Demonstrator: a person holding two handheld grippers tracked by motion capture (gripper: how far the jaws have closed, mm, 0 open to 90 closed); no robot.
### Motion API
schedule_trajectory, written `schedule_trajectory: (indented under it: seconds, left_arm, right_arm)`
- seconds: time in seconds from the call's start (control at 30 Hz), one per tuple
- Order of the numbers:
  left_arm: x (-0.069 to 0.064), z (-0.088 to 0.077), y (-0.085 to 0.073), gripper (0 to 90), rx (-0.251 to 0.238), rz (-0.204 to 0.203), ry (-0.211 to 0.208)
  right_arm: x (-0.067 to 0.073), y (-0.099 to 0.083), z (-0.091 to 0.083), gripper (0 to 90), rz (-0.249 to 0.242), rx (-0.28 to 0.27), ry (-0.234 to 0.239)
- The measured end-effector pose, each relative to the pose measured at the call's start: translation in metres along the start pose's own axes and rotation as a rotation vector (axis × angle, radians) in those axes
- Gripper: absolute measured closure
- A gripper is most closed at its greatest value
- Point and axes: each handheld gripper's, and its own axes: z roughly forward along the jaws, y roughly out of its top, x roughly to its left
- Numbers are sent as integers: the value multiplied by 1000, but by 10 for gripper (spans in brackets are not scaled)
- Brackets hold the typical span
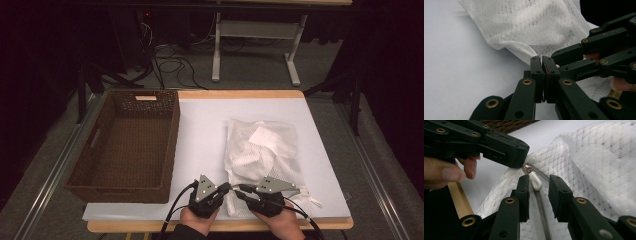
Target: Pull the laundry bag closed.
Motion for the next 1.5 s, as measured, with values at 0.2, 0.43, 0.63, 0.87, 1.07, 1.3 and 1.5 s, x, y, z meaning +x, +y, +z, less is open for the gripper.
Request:
schedule_trajectory:
  seconds: [0.2,0.43,0.63,0.87,1.07,1.3,1.5]
  left_arm:
    - [0,-1,0,879,-1,0,3]
    - [0,0,0,878,2,4,5]
    - [0,0,-1,877,6,8,10]
    - [0,1,-2,875,17,11,10]
    - [1,1,-2,875,21,9,6]
    - [5,4,-4,789,45,-16,6]
    - [10,8,-7,789,78,-46,-41]
  right_arm:
    - [2,0,4,740,7,3,10]
    - [3,2,2,778,4,-15,21]
    - [4,2,0,828,-6,-22,17]
    - [8,4,-2,856,-32,-31,36]
    - [9,4,-1,865,-34,-26,34]
    - [7,5,-6,877,-23,-57,33]
    - [6,5,-6,877,-19,-55,29]
